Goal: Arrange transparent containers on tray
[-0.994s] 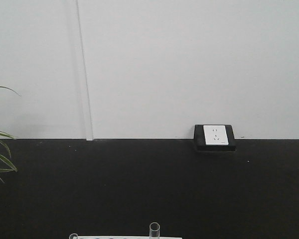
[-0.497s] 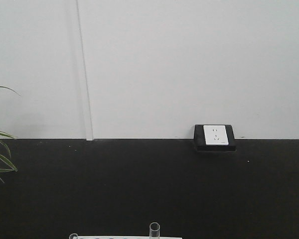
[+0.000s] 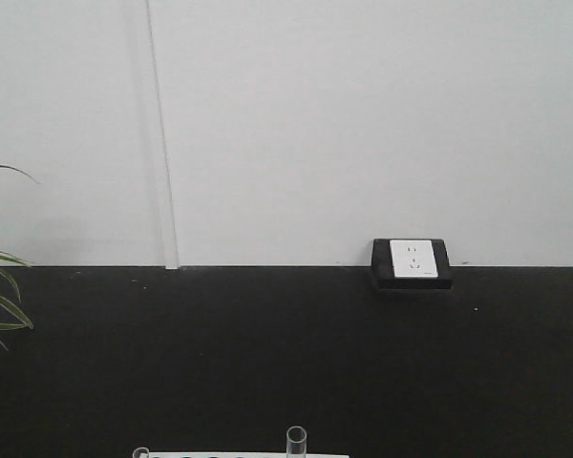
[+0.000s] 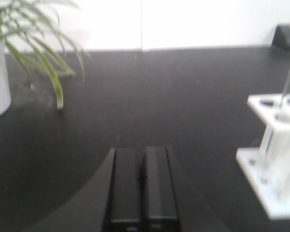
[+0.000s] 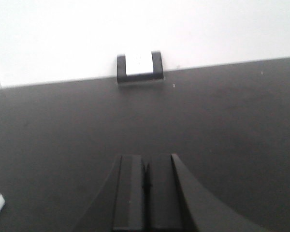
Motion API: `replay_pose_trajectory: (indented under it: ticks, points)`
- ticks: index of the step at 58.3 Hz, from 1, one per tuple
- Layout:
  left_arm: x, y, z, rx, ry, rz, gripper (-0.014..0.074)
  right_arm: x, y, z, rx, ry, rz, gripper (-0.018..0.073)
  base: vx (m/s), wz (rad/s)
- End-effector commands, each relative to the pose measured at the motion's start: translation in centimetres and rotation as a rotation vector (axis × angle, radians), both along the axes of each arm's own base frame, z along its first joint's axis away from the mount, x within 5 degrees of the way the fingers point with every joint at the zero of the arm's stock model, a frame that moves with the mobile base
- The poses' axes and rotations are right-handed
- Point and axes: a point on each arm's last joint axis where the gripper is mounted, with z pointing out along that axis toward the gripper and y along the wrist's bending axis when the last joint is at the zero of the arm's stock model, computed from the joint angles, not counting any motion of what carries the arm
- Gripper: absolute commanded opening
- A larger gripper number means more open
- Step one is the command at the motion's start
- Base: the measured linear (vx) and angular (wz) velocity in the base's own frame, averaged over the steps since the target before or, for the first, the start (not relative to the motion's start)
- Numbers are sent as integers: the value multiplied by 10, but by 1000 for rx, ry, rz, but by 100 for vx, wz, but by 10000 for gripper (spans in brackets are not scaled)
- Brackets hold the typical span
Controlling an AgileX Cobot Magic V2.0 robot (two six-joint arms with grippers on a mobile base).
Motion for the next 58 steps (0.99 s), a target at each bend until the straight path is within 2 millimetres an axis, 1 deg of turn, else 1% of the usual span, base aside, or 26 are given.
replay_pose_trajectory:
  ticks: [1,7,11,13,16,19,21,23,24,25,27,29,30,34,35,36,38,42,47,55,58]
  points:
    - [1,-1,4,-13,-150,-11,-7,1,-2,11,1,-143,-28,-11,0,0]
    - [1,-1,10,-13,-214,-15,-7,0,-4,19,0,-234,-43,-11,0,0]
    - [0,-2,21,-35,-311,-20,-7,-1,-5,26,15,-311,-55,-11,0,0]
    - [-2,-2,31,-58,-378,-23,-7,-2,-5,31,32,-345,-59,-11,0,0]
    - [-6,-2,48,-62,-472,-28,-7,-4,-6,42,72,-394,-60,-11,0,0]
    - [-9,-2,61,-50,-517,-29,-7,-6,-5,53,75,-411,-57,-11,0,0]
    - [-13,-2,73,-23,-539,-28,-7,-8,-5,65,74,-415,-51,-11,0,0]
    - [-16,-2,84,5,-547,-25,-7,-9,-4,75,66,-412,-45,-11,0,0]
    - [-17,-2,89,16,-548,-23,-7,-11,-4,85,55,-419,-42,-11,0,0]
    - [-17,-2,92,29,-547,-22,-7,-12,-3,91,48,-414,-39,-11,0,0]
    - [-21,-2,108,58,-556,-17,-7,-13,-3,105,22,-400,-33,-11,0,0]
    - [-23,-1,119,80,-549,-12,-7,-13,-2,116,-3,-381,-30,-11,0,0]
    - [-22,-1,124,89,-544,-10,-7,-13,-2,125,-18,-378,-29,-11,0,0]
    - [-25,-1,153,138,-553,2,-7,-10,-2,145,-49,-345,-28,-11,0,0]
    - [-23,0,155,148,-542,3,-7,-9,-2,149,-53,-338,-27,-11,0,0]
    - [-24,0,163,154,-548,6,-7,-7,-2,153,-57,-331,-27,-11,0,0]
    - [-22,0,172,160,-544,8,-7,-2,-2,160,-61,-315,-27,-11,0,0]
    - [-14,0,189,161,-526,9,-7,8,-2,167,-60,-282,-26,-11,0,0]
    - [-1,-1,196,162,-491,5,-7,21,-3,168,-58,-242,-25,-11,0,0]
    - [19,-1,189,164,-399,0,-7,40,-3,161,-56,-160,-23,-11,0,0]
    - [26,-1,184,165,-336,1,-6,46,-4,158,-55,-130,-22,-11,0,0]
